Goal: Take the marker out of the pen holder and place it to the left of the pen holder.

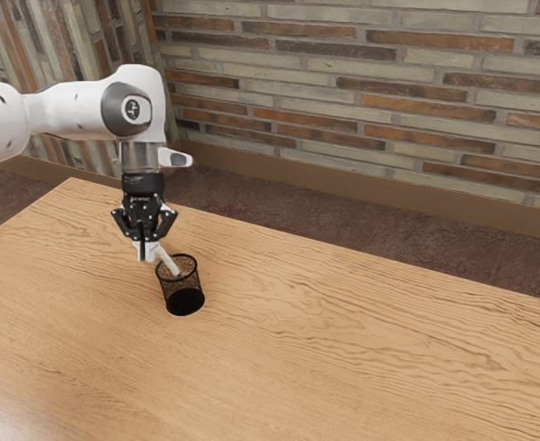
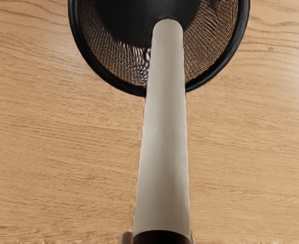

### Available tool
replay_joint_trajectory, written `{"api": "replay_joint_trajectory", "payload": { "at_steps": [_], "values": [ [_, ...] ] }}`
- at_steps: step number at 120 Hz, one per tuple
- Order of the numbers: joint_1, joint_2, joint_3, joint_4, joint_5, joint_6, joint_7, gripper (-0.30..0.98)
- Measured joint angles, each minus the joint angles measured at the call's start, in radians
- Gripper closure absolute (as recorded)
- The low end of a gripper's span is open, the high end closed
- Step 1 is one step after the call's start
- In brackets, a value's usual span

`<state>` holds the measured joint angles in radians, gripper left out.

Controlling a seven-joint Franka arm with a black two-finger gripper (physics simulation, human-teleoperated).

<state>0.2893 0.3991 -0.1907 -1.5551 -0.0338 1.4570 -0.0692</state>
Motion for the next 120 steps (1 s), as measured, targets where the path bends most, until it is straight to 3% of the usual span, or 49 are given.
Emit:
{"api": "replay_joint_trajectory", "payload": {
  "at_steps": [27, 51, 85, 120],
  "values": [
    [0.001, -0.129, 0.003, -0.047, 0.001, 0.017, -0.001, 0.75],
    [0.013, -0.136, 0.062, -0.063, 0.016, 0.079, -0.003, 0.75],
    [0.014, -0.123, 0.13, -0.194, 0.045, 0.294, -0.025, 0.75],
    [0.049, -0.105, 0.189, -0.288, 0.021, 0.562, -0.054, 0.71]
  ]
}}
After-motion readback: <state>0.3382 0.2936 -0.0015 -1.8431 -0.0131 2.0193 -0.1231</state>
